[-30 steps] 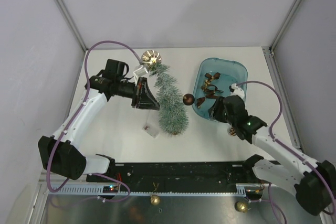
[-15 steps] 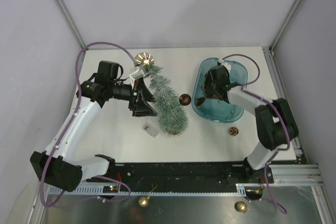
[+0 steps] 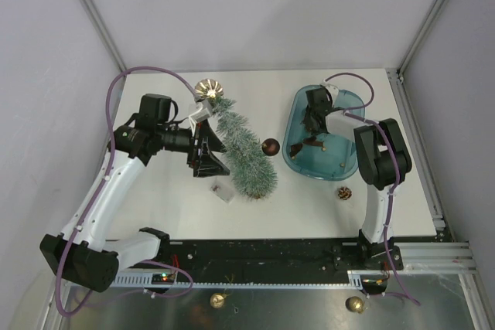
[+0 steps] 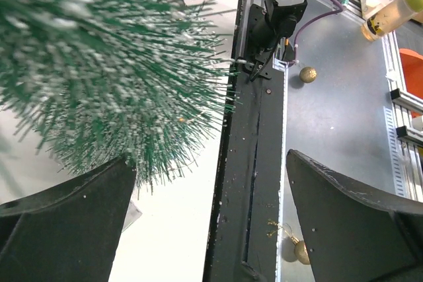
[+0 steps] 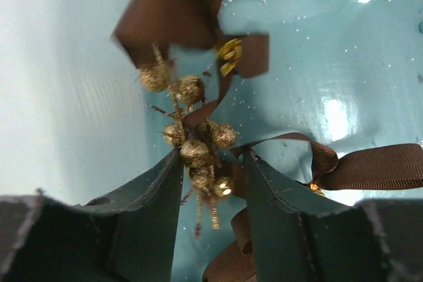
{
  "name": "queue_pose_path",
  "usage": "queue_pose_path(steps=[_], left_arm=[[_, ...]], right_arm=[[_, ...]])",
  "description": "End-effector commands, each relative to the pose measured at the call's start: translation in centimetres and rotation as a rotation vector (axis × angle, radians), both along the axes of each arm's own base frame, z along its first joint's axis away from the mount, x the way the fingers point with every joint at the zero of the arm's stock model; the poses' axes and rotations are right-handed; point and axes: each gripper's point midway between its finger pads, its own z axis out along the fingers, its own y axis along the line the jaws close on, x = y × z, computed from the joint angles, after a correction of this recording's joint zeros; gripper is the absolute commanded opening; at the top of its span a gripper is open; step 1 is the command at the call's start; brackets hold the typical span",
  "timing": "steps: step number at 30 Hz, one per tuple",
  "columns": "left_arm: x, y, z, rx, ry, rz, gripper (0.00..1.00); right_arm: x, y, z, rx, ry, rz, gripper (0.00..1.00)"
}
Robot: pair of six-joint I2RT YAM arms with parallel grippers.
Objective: Decorate the small christmas tree
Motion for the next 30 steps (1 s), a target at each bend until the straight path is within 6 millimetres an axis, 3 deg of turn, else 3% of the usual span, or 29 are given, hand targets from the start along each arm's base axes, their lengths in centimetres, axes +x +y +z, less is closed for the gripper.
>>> queue_pose_path(steps=[1,5,8,15,20,30], left_arm=[[-0.7,0.1,0.7,-0.011,-0.019,-0.005,0.99],[-0.8,0.0,0.9,-0.018,-0.021,-0.013,0.99],[-0.7,-0.1,1.0,-0.021,-0.024,-0.018,0.98],[-0.6,-0.2,1.5,-0.034,-0.031,-0.033,0.95],[-0.5,-0.3,1.8,-0.041,-0.040,-0.039,0.94],[0.4,-0.7,1.7,-0.045,-0.037,-0.056,0.92]], right_arm=[[1.1,-0.4,1.2,-0.002,-0.019,-0.021,0.40],[0.9,-0.3,3.0,0.019,-0.046,-0.014,0.19],[0.5,0.1,5.6,0.039,-0.096,0.006,0.07],[-2.6,1.5,15.6,0.103,-0.292,0.082,0.03],[-7.3,3.2,22.0,0.176,-0.404,0.184,0.03],[-19.9,6.6,34.1,0.363,-0.631,0.505,0.04]])
